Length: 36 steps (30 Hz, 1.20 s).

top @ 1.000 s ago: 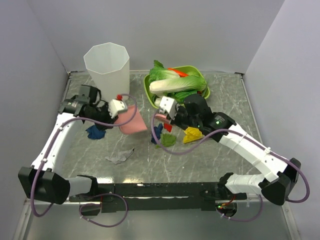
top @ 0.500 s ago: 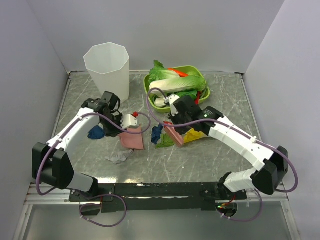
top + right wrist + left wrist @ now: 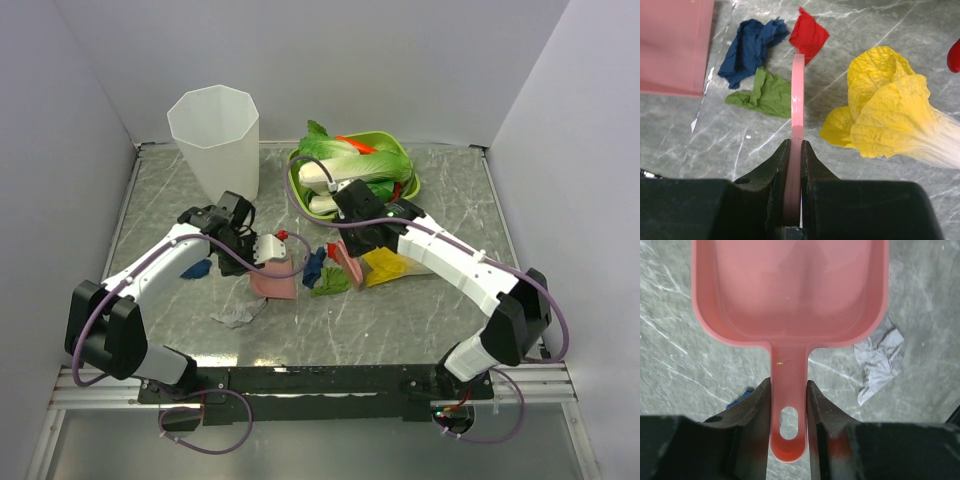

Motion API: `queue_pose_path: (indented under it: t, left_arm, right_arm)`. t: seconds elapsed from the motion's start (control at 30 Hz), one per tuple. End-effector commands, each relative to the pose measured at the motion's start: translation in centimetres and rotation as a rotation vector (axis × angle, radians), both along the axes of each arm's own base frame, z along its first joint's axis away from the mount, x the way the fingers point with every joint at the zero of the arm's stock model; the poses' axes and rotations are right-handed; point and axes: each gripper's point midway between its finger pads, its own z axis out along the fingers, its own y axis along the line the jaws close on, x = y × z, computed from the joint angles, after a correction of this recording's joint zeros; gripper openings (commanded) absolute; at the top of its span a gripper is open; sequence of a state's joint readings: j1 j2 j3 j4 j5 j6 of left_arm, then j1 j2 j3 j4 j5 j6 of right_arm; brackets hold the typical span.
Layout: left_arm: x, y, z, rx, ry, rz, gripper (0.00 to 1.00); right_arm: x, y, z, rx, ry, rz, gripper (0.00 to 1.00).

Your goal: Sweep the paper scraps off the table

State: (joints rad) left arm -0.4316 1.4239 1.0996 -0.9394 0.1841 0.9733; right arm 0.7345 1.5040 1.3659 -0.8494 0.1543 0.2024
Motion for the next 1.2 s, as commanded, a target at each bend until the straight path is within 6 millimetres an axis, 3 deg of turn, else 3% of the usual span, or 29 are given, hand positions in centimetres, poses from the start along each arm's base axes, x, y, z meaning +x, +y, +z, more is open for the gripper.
queue_pose_path:
  t: [0.0,0.13,0.2,0.4,0.63,0.83,0.93,0.97,1.17]
  left_arm:
    - [0.7,-1.3,-0.2,-0.031,-0.022,0.026,0.01]
    - [0.6,-1.8,-0.4,-0.042,-0.025,0.029,0.01]
    - [0.4,-2.0,-0.7,-0.049,-0.023,0.031,0.01]
    - [-0.1,-3.0,-1.6,-0.086,-0.013,0.052,0.01]
    - [0.1,-4.0,-1.5,-0.154,-0.028,0.089,0.01]
    - [-0.2,-4.1,-1.8,-0.178,-0.019,0.142,0.01]
    - [-0.4,-3.2,-1.7,-0.146,-0.035,0.157,0.01]
    - [-0.5,-2.9,-1.6,-0.143,-0.043,0.161,0.01]
    - [-1.1,-2.2,-1.9,-0.112,-0.033,0.16,0.01]
  right_arm:
    - [1.8,0.3,0.2,-0.002,-0.029,-0.074,0.0]
    - [2.4,1.0,-0.8,-0.002,-0.021,-0.066,0.0]
    - [2.6,2.5,-0.9,0.046,-0.011,-0.028,0.0]
    - [2.3,6.7,1.2,0.223,0.011,0.107,0.0]
    - [1.1,8.2,3.6,0.325,-0.009,0.228,0.0]
    - [1.5,6.2,4.8,0.241,-0.074,0.239,0.0]
    - [4.0,2.5,6.2,0.094,-0.229,0.104,0.0]
    - [4.5,1.4,6.2,0.059,-0.251,0.069,0.0]
    - [5.8,0.5,4.2,-0.038,-0.253,0.06,0.0]
